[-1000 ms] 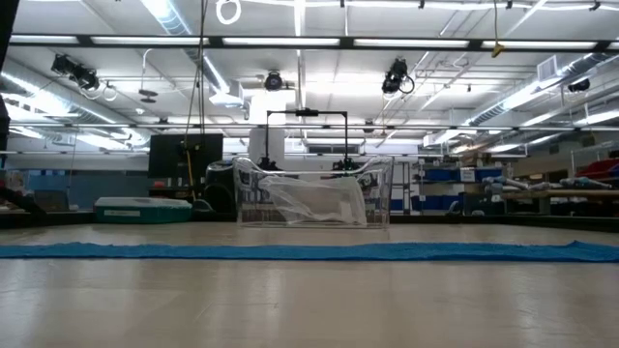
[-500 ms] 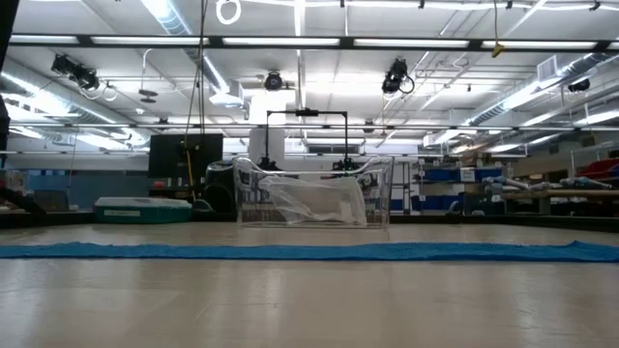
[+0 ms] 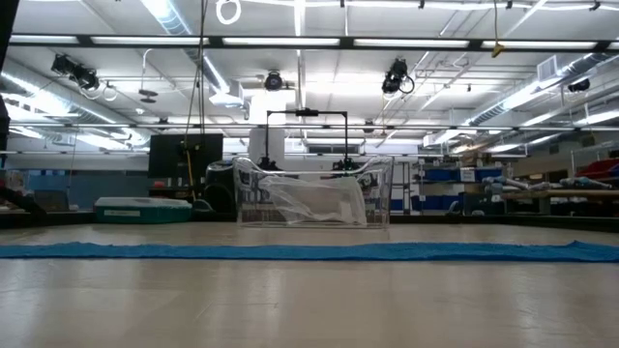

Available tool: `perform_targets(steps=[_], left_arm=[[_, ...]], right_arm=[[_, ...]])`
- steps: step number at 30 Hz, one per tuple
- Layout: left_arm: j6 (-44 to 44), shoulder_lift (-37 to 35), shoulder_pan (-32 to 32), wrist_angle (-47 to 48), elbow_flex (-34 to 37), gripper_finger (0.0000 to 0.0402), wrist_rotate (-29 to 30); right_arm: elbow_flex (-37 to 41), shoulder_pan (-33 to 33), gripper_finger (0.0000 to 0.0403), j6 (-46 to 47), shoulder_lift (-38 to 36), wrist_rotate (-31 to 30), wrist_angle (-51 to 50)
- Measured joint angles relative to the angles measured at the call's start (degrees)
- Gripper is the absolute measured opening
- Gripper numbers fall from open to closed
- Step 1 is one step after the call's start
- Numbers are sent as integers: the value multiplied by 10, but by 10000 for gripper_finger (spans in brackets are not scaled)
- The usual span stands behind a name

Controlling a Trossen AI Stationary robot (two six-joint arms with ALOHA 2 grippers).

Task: Roll bandage
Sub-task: Roll the green bandage

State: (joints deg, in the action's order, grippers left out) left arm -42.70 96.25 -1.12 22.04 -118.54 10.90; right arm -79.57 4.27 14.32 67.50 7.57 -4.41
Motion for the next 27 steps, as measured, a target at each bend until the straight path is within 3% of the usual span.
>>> perform_targets(steps=[8, 17, 27], left_arm=[[5, -1, 0, 3, -1, 21, -1], [6, 2, -3, 14, 1, 21, -16], [20, 1, -18, 8, 1, 21, -16]], right_arm=[[1, 8, 1, -25, 1, 9, 7], [-1, 41, 1, -40, -4, -100, -61], [-1, 67, 40, -11, -55, -60, -129]])
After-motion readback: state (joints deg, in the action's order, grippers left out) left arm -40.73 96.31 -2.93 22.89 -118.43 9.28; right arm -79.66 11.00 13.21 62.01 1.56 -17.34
